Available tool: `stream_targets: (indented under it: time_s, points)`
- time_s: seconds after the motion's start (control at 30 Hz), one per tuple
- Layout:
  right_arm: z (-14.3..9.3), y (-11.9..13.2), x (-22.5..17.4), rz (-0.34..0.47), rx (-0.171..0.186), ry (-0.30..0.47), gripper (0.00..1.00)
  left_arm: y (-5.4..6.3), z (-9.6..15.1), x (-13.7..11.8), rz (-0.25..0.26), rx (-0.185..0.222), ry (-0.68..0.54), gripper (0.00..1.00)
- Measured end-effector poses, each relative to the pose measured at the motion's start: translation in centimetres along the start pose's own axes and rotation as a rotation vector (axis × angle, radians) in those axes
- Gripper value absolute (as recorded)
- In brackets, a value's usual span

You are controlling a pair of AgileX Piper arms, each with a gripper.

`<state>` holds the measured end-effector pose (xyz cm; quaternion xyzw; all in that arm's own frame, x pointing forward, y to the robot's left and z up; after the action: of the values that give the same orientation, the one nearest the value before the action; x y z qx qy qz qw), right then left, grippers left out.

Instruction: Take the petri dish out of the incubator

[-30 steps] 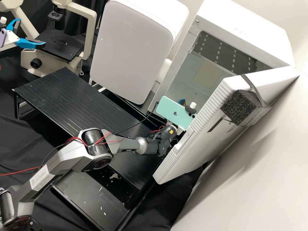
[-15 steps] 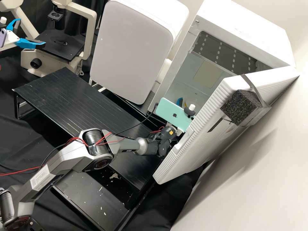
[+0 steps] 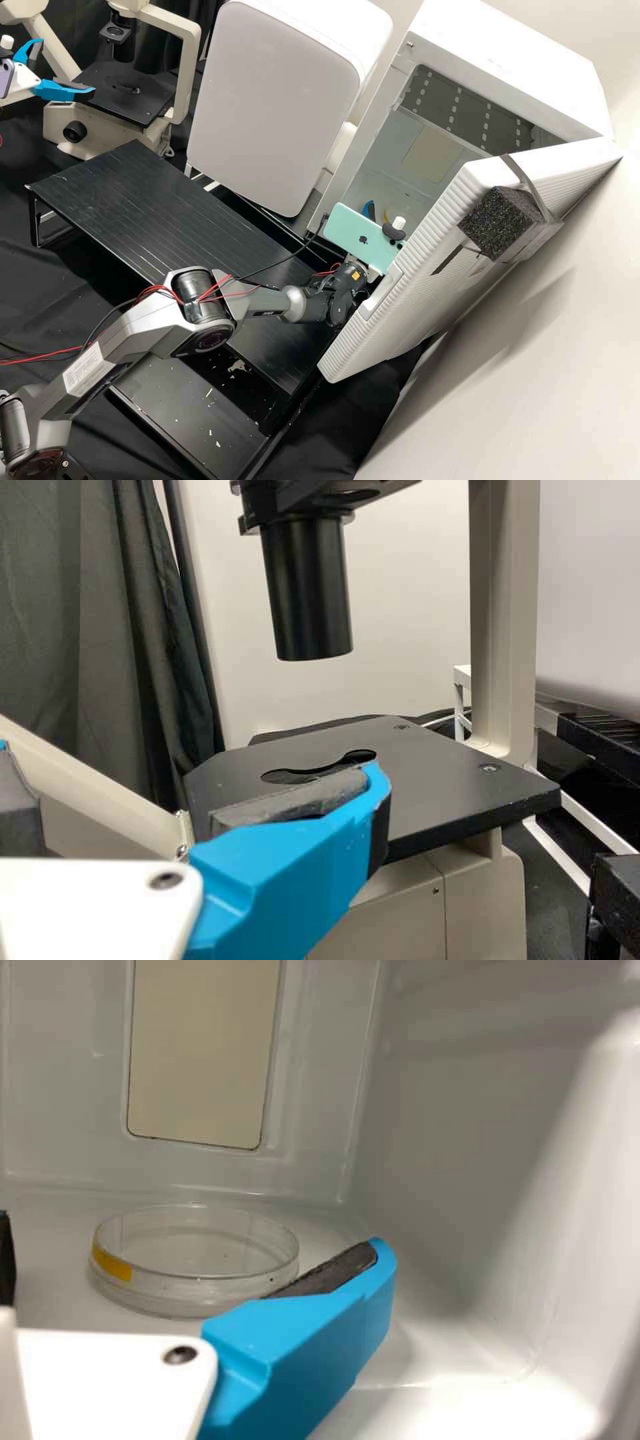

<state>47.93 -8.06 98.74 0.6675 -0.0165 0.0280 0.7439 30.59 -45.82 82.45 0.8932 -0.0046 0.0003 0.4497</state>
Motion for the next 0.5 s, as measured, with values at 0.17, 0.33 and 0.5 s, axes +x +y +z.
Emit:
stream_targets:
  time_s: [0.17, 0.33, 0.5]
  points:
    - [-0.2, 0.5, 0.2, 0.012, -0.007, 0.004, 1.0, 0.0, 0.0, 0.0, 0.0, 0.0, 0.0, 1.0]
    - [0.1, 0.7, 0.6, 0.017, -0.013, -0.016, 1.0, 0.0, 0.0, 0.0, 0.0, 0.0, 0.0, 1.0]
    - [0.3, 0.5, 1.1, 0.014, -0.016, -0.029, 1.0, 0.0, 0.0, 0.0, 0.0, 0.0, 0.0, 1.0]
